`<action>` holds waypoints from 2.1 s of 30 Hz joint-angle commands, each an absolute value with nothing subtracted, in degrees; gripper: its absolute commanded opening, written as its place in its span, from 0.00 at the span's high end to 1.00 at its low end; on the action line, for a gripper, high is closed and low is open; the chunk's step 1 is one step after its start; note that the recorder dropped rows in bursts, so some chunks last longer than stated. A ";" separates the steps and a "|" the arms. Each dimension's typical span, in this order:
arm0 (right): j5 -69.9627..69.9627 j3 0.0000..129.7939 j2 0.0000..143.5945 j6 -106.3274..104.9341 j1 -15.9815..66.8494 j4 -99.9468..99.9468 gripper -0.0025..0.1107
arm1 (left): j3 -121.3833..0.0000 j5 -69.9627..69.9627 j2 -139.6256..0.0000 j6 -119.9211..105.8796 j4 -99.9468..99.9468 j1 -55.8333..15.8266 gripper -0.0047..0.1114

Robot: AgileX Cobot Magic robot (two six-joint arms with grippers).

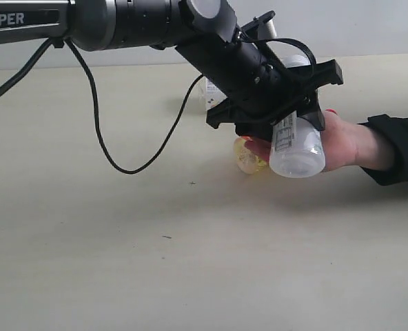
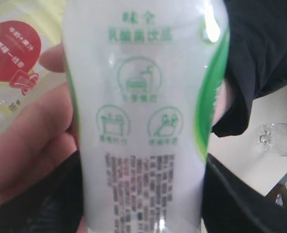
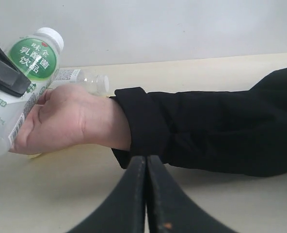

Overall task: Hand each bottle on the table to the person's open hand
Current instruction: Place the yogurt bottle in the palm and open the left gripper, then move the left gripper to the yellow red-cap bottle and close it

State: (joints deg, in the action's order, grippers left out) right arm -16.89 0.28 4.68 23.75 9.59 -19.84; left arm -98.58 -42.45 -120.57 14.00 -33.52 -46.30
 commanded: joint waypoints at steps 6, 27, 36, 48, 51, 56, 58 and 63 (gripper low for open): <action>-16.17 0.00 4.90 23.64 9.30 -19.99 0.98 | -98.60 -41.07 -120.41 12.03 -34.08 -45.78 0.30; -16.17 0.00 4.90 23.64 9.30 -19.99 0.98 | -98.60 -53.44 -108.98 -3.06 -23.82 -45.78 0.24; -16.17 0.00 4.90 23.64 9.30 -19.99 0.98 | -98.60 -64.99 -103.15 -4.21 -8.19 -45.78 0.57; -16.17 0.00 4.90 23.64 9.30 -19.99 0.98 | -98.60 -65.78 -103.98 -4.21 1.75 -45.78 0.93; -16.17 0.00 4.90 23.64 9.30 -19.99 0.98 | -98.60 -64.08 -104.18 -4.21 2.95 -45.78 0.96; -16.18 0.00 4.90 23.64 9.30 -19.99 0.98 | -98.60 -62.91 -104.64 -4.21 3.04 -45.78 0.96; -16.18 0.00 4.90 23.64 9.30 -19.99 0.98 | -98.60 -62.91 -104.73 -4.21 3.04 -45.78 0.96; -16.18 0.00 4.90 23.64 9.30 -19.99 0.98 | -98.60 -62.91 -104.73 -4.21 3.04 -45.78 0.96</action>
State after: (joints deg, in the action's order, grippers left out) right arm -16.89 0.28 4.68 23.75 9.59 -19.84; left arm -98.58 -63.58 -104.81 -4.10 2.83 -45.95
